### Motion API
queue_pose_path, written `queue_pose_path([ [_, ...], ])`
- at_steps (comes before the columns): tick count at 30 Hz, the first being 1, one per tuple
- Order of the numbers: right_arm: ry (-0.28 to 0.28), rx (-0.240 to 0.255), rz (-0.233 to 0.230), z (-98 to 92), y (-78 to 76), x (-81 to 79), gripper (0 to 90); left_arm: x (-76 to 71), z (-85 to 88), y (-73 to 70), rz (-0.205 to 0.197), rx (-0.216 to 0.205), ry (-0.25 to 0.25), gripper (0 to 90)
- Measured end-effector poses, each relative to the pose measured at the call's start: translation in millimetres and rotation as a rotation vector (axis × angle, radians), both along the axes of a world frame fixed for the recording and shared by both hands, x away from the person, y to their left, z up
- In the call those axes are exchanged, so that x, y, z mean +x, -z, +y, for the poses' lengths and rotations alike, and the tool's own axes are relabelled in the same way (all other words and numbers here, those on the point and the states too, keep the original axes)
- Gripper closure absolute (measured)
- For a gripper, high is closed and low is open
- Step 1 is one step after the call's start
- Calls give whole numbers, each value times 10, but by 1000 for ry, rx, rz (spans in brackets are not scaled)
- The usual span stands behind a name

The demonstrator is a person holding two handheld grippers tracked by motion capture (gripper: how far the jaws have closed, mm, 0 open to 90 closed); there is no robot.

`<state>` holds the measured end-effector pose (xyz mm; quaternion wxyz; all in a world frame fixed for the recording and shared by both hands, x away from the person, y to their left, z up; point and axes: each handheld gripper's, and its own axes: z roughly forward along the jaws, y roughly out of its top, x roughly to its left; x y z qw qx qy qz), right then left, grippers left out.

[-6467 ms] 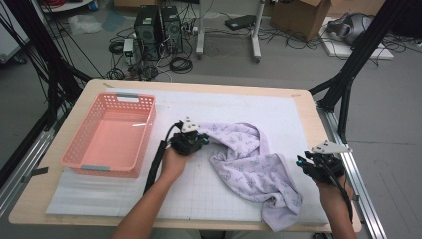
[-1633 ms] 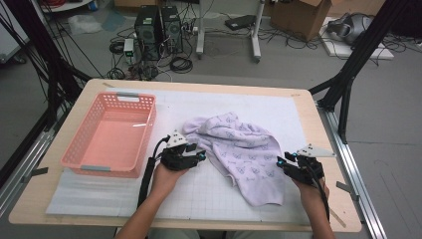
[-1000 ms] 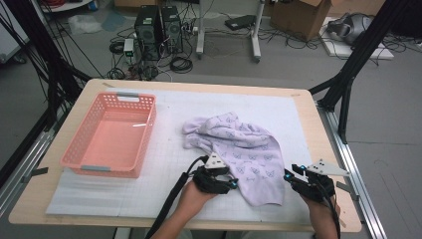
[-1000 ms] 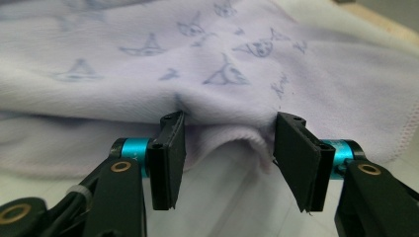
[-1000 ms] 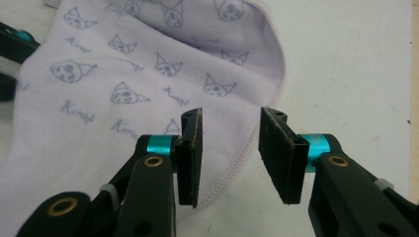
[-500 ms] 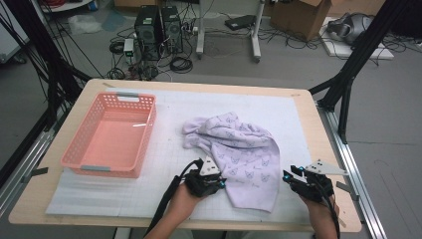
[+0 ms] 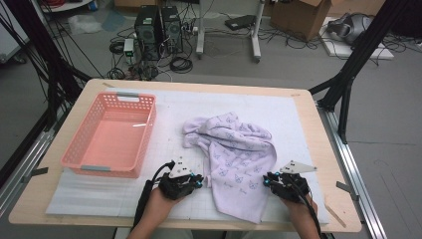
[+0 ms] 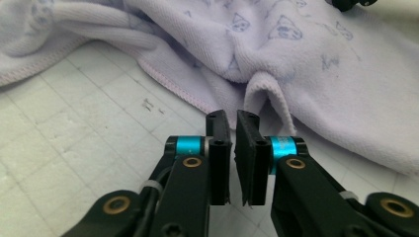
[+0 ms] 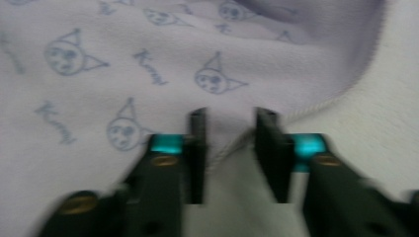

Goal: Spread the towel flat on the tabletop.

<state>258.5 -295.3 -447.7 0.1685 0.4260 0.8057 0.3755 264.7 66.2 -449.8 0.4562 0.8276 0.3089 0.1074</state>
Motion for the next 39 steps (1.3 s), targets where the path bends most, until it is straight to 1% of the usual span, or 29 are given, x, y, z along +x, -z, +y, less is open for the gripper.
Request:
queue_pose_path([
  [2, -14, -27, -12, 23, -10, 1, 865, -9, -23, 0, 9, -5, 11, 841],
  [3, -12, -27, -13, 13, -14, 9, 866, -17, -31, -6, 16, -15, 17, 816],
  [5, 10, -20, -16, -26, -18, 15, 867, -26, -38, -26, 23, -33, 5, 727],
  [6, 19, -21, -26, -53, -23, 20, 867, -32, -39, -43, 16, -38, 5, 720],
  [8, 57, -40, -56, -110, -45, 18, 867, -35, -38, -73, 10, -41, 12, 673],
  [9, 86, -44, -71, -139, -59, 15, 867, -36, -50, -79, 7, -55, 20, 653],
  [10, 114, -61, -91, -171, -76, 12, 867, -39, -66, -82, 4, -61, 29, 621],
  [11, 133, -66, -103, -201, -86, 13, 865, -42, -94, -79, 4, -66, 38, 603],
  [13, 140, -50, -95, -230, -89, 11, 863, -38, -161, -66, 3, -56, 65, 572],
  [15, 129, -72, -95, -213, -84, -3, 863, -27, -250, -47, 12, -50, 82, 536],
  [16, 129, -78, -98, -207, -86, -5, 863, -22, -292, -39, 11, -38, 91, 533],
  [17, 131, -75, -97, -207, -88, -4, 863, -15, -339, -26, 10, -19, 97, 535],
  [18, 131, -69, -96, -212, -88, -1, 863, -6, -381, -9, 11, 9, 99, 549],
  [19, 132, -67, -98, -216, -87, 2, 863, 2, -413, 11, 13, 39, 95, 603],
  [21, 125, -68, -96, -223, -82, 3, 864, 5, -405, -2, -8, 49, 69, 805],
  [22, 124, -68, -94, -227, -82, 3, 864, 12, -379, -9, -9, 51, 59, 835],
  [24, 120, -70, -96, -244, -79, 11, 864, 12, -275, -29, -20, 54, 31, 843],
  [26, 126, -70, -89, -258, -71, 31, 866, 16, -98, -54, -22, 61, -1, 844],
  [28, 133, -77, -86, -283, -58, 66, 866, 15, 116, -78, -18, 57, -46, 844],
  [30, 147, -74, -79, -304, -47, 96, 868, -2, 318, -100, -16, 58, -84, 844],
  [31, 148, -82, -82, -314, -45, 112, 869, -21, 396, -106, -17, 57, -98, 844],
  [32, 153, -92, -84, -318, -41, 126, 870, -46, 458, -111, -14, 58, -105, 844],
  [34, 167, -103, -82, -332, -36, 162, 871, -108, 545, -122, -22, 76, -106, 844],
  [35, 181, -112, -89, -343, -37, 183, 873, -141, 577, -127, -24, 83, -106, 844],
  [36, 207, -120, -96, -359, -41, 209, 874, -173, 610, -131, -25, 84, -104, 844],
  [38, 254, -108, -101, -410, -52, 259, 876, -238, 683, -141, -24, 80, -103, 845],
  [39, 263, -91, -100, -428, -48, 281, 876, -270, 709, -144, -22, 73, -103, 844],
])
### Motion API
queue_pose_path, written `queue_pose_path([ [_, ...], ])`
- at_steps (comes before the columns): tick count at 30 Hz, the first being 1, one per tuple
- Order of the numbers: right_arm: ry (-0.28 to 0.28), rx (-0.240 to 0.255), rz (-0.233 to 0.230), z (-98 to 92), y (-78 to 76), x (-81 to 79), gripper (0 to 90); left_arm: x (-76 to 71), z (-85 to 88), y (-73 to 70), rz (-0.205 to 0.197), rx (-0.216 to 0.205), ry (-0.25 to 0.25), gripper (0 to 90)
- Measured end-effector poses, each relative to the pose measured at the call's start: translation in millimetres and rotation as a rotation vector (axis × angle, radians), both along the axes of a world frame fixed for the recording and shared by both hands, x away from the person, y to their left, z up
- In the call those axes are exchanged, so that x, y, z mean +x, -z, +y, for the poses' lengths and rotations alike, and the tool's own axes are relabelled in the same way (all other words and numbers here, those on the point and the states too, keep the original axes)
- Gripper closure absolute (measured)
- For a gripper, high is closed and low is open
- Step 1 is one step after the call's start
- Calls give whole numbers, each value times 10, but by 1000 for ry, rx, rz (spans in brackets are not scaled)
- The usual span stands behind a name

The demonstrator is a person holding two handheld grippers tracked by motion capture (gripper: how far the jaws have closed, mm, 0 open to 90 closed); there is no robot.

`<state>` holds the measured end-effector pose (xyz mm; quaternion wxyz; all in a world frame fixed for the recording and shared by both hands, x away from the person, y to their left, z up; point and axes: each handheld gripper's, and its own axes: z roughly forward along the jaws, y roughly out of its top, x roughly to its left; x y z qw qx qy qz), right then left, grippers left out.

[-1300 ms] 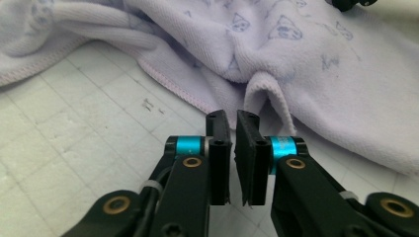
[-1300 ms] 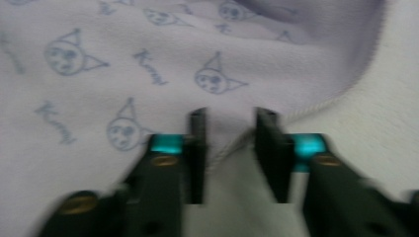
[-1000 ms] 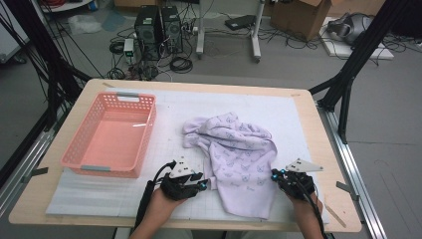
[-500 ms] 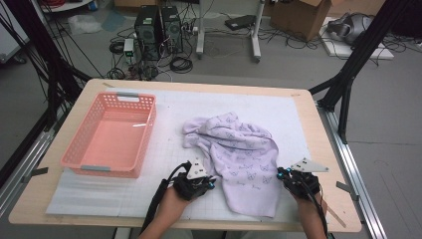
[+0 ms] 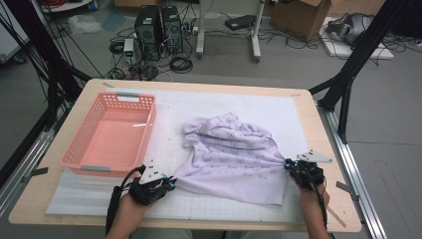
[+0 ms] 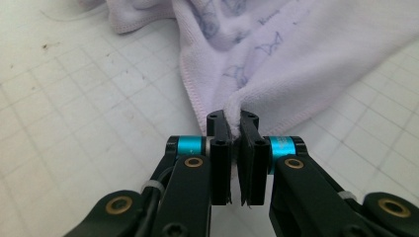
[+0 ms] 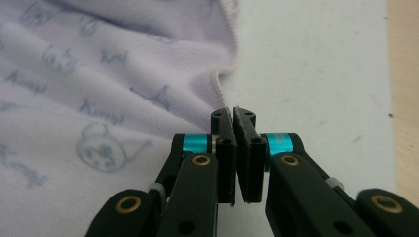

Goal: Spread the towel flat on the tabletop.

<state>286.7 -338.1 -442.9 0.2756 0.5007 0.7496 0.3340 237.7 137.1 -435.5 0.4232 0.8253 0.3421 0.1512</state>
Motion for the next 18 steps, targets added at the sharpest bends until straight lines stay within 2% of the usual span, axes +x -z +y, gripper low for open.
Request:
queue_pose_path([
  [1, 1, 14, 4, 3, 4, 13, 875, -30, 18, -1, 6, -7, 7, 844],
  [4, -21, -12, -12, 52, -5, -11, 849, -120, 29, 0, 27, -31, 62, 814],
  [5, -29, -4, -12, 59, -20, -39, 771, -141, 35, -7, 12, -37, 62, 723],
  [6, -31, 0, -20, 52, -37, -74, 740, -154, 46, -27, -17, -48, 36, 612],
  [7, -40, 9, -27, 29, -57, -112, 715, -146, 62, -55, -36, -82, 14, 541],
  [9, -47, 32, -28, -40, -102, -195, 677, -98, 94, -111, -60, -134, -23, 477],
  [11, -61, 65, -19, -102, -140, -299, 659, -19, 87, -113, -55, -155, -52, 463],
  [14, -105, 82, 3, -125, -139, -468, 628, 138, 11, -33, -20, -122, -78, 508],
  [17, -167, 91, 33, -85, -92, -573, 534, 271, -122, 48, 17, -97, -75, 624],
  [18, -182, 100, 49, -62, -74, -594, 517, 315, -169, 64, 25, -91, -76, 622],
])
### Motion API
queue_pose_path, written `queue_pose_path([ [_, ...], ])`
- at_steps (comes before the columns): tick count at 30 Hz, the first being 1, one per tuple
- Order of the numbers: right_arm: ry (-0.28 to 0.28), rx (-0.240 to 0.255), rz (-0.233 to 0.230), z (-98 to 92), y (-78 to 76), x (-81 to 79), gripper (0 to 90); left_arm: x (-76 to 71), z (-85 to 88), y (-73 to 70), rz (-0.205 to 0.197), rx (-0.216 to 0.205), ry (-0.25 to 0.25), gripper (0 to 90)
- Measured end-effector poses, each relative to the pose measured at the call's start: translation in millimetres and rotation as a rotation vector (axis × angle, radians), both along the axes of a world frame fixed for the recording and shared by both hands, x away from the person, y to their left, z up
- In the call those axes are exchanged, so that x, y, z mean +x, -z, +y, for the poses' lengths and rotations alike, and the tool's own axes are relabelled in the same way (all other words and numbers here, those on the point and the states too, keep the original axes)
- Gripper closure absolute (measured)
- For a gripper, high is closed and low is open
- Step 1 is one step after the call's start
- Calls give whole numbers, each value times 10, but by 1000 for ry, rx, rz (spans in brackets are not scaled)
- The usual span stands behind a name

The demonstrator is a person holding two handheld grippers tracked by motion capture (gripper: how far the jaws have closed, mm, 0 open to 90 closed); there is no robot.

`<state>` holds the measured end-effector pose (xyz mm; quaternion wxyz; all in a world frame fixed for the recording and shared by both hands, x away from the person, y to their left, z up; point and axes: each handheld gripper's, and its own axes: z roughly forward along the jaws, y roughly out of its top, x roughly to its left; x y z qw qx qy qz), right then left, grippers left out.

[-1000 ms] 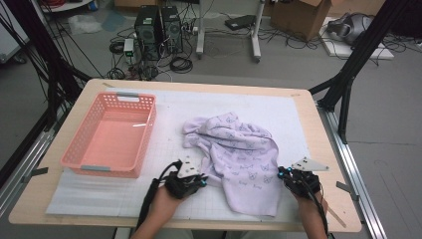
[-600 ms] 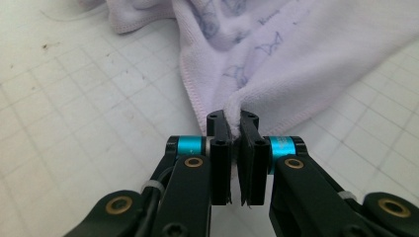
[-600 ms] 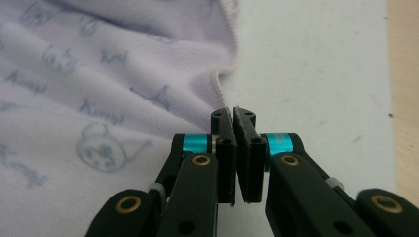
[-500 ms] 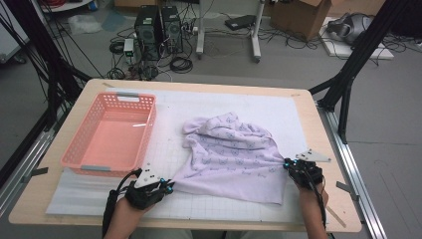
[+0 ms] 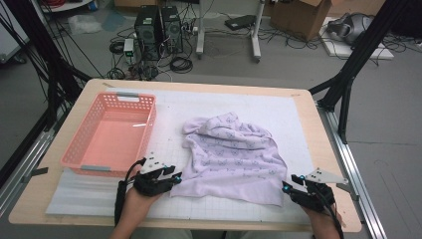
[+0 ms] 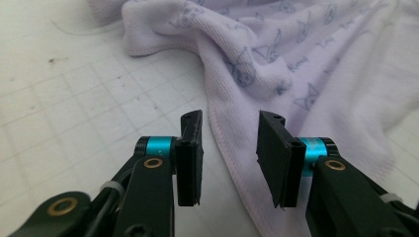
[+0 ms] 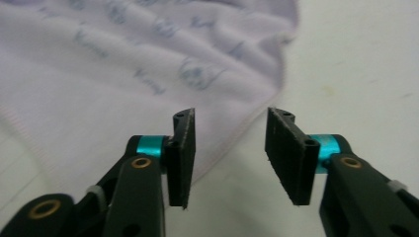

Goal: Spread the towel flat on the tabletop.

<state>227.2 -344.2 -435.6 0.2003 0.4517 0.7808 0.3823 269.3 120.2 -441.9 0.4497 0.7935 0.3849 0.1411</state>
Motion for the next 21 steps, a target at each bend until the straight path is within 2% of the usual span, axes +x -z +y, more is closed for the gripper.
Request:
queue_pose_path([
  [3, -37, 4, 32, 82, 59, -23, 514, 124, -128, 40, 38, 19, 1, 620],
  [5, -58, -20, 57, 148, 100, -16, 543, 166, -223, 71, 61, 51, 10, 592],
  [6, -64, -47, 53, 176, 115, -19, 573, 148, -266, 73, 39, 71, 3, 577],
  [7, -72, -42, 57, 185, 108, -21, 642, 127, -301, 75, 18, 98, -3, 599],
  [8, -82, -36, 63, 186, 102, -19, 718, 110, -305, 70, 5, 106, 12, 642],
  [9, -93, -23, 69, 184, 103, -19, 811, 95, -297, 66, 17, 93, 26, 822],
  [10, -105, -8, 79, 187, 103, -22, 848, 71, -291, 63, 9, 106, 9, 858],
  [11, -106, -16, 75, 195, 99, -28, 857, 42, -268, 55, 9, 113, -15, 860],
  [12, -104, -21, 76, 197, 92, -39, 859, 8, -221, 43, 11, 113, -39, 861],
  [14, -103, -25, 83, 169, 81, -72, 862, -84, -84, 21, 14, 73, -70, 861],
  [18, -97, -29, 91, 74, 53, -198, 862, -280, 131, -31, 19, 34, -80, 860],
  [21, -104, -32, 88, 34, 25, -312, 862, -413, 171, -48, 21, 17, -68, 853],
])
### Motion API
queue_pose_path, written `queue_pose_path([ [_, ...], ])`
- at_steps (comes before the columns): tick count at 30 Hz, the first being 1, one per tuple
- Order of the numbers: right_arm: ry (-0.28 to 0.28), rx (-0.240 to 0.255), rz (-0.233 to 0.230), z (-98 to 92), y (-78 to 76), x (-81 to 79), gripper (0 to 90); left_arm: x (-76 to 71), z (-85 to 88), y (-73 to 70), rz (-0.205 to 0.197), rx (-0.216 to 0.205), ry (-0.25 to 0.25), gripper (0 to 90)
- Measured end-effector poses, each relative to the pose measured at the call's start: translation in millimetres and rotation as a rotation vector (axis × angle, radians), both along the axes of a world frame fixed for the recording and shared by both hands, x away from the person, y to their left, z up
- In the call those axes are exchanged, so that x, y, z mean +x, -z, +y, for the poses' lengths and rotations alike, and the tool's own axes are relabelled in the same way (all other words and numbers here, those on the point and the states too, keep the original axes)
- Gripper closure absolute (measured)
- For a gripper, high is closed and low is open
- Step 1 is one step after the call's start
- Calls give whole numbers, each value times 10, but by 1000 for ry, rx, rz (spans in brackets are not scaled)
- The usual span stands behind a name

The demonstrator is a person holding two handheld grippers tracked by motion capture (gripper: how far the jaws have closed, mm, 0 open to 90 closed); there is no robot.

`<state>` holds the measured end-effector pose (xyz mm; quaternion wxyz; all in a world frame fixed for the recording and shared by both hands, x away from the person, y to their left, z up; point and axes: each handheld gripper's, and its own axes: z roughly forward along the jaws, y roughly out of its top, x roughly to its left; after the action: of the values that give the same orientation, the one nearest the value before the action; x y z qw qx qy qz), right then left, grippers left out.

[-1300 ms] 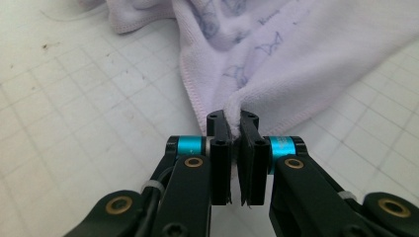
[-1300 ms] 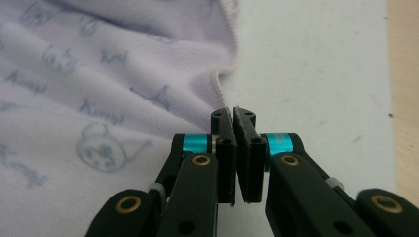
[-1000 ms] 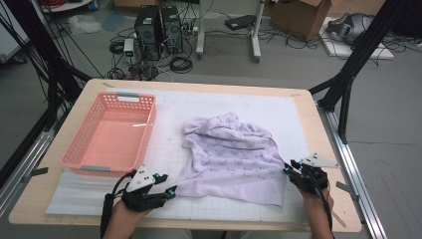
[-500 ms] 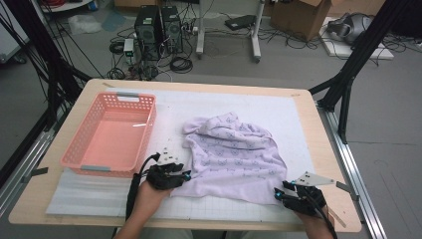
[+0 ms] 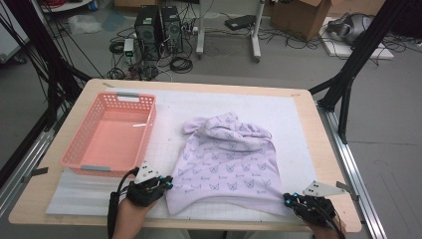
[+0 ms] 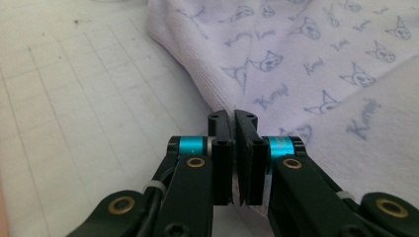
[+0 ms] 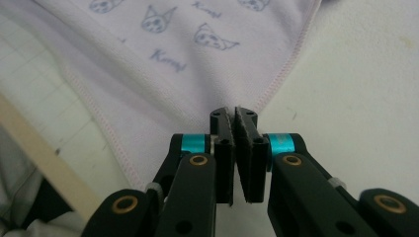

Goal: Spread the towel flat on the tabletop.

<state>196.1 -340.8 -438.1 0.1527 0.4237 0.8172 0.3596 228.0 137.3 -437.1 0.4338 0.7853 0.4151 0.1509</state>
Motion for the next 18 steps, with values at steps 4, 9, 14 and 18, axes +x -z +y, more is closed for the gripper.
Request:
queue_pose_path([
  [4, -17, -22, -5, -2, -40, -195, 862, -185, -8, 27, 7, -10, 14, 852],
  [9, -34, -15, -7, -31, -114, -476, 857, -337, 29, -33, -23, -62, 16, 825],
  [14, 11, 38, -66, -48, -175, -477, 576, -239, -8, 10, -17, -72, -11, 502],
  [18, 64, 53, -113, -13, -188, -288, 524, -68, -85, 66, 8, -67, -8, 460],
])
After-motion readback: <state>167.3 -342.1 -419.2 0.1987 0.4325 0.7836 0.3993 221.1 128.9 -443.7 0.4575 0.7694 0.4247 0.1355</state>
